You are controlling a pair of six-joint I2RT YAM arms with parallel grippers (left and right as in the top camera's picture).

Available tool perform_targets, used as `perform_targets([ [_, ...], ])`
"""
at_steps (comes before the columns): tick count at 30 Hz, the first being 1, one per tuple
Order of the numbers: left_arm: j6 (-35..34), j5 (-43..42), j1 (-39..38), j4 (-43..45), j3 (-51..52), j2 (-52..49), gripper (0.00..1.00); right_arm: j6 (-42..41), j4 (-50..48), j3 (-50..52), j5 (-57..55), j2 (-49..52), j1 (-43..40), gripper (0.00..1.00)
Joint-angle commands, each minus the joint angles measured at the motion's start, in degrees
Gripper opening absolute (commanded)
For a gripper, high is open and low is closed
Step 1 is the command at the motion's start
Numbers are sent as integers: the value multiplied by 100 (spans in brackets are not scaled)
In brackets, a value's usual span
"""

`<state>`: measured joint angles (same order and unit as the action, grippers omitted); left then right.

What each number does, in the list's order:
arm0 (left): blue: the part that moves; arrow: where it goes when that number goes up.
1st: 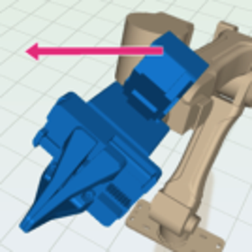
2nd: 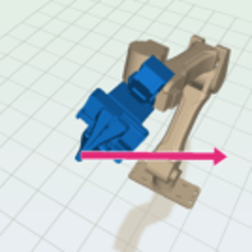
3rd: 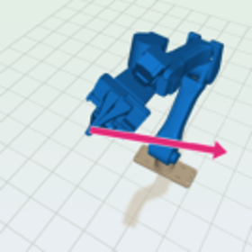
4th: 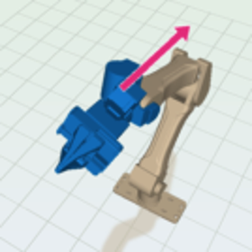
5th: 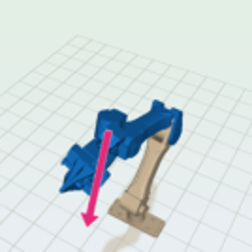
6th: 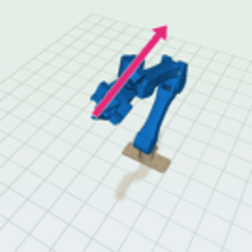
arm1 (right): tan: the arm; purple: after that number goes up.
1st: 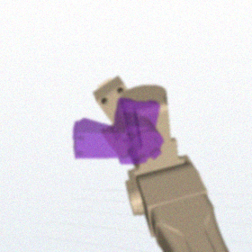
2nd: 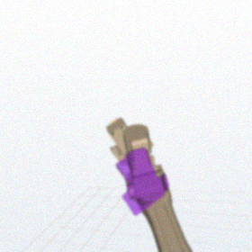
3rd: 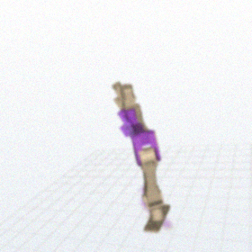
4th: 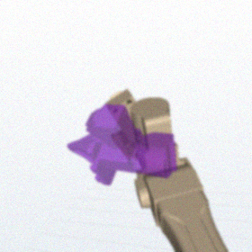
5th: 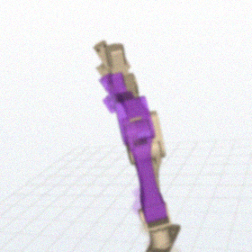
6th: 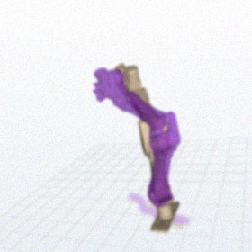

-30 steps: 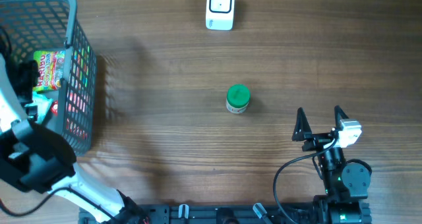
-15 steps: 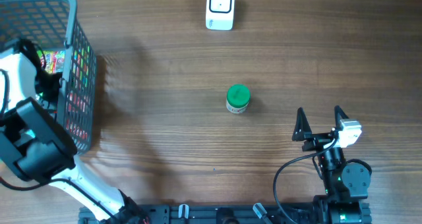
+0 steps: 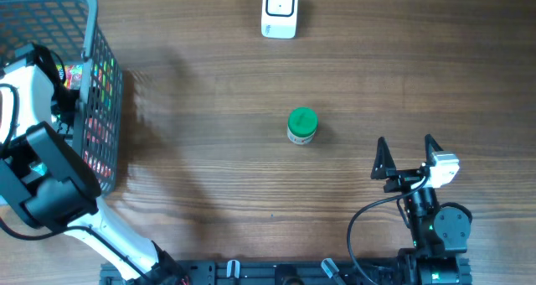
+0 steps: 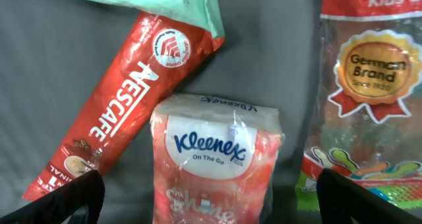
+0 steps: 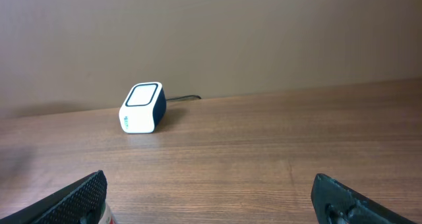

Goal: Scan the item barcode
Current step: 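Return the left gripper to the basket and grasp the Kleenex pack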

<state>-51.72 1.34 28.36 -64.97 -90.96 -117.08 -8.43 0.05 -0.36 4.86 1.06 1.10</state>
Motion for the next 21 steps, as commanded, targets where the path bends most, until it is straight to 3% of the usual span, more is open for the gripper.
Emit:
perform_targets([
  [1,50,-74,-116,229,308,-39,95,90,-15,7,-59,-13,44,100],
  [8,50,-435,-131,817,824,-39,88,90,-15,7,-59,-13,44,100],
  [9,52,-433,-131,846,850,-39,84,92,-15,7,-59,-13,44,100],
  [12,52,-435,-131,822,850,-37,50,90,-17,7,-59,-13,44,100],
  [14,55,-433,-114,778,837,-35,37,90,-17,7,-59,-13,44,100],
  [18,70,-431,44,229,518,33,27,90,-15,7,-59,-13,44,100],
  [21,212,-426,166,-107,199,197,27,92,-15,7,-59,-13,44,100],
])
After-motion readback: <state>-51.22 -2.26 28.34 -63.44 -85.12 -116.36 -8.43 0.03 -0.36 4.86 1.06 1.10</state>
